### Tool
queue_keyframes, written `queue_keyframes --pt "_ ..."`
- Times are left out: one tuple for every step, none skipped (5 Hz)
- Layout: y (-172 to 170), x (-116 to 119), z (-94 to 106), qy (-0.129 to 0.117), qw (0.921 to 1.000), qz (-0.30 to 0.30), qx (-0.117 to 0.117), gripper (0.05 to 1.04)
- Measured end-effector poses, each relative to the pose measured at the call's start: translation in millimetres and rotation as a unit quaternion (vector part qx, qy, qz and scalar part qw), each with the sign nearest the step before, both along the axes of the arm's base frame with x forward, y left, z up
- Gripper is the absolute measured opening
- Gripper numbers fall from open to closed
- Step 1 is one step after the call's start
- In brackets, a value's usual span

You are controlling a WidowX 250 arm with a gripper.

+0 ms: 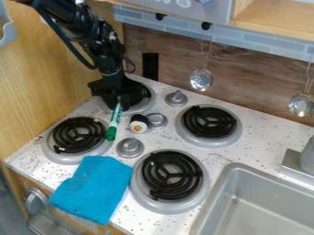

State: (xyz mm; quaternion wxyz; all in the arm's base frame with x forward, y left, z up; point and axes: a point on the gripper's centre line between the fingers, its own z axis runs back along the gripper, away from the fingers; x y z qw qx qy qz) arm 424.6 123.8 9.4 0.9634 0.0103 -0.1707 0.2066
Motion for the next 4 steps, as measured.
queue_keyframes --pt "-5.8 -2.5 0.2 0.009 0.9998 -0.007 -0.017 0.392" --pt "-13.9 -2.3 11.3 0.002 0.9993 -0.023 -0.028 0.392" --pt "-40.0 -4.8 18.2 0.0 0.9979 -0.056 -0.032 0.392" --pt "-71.0 -10.5 7.7 0.013 0.9949 -0.096 -0.028 0.392"
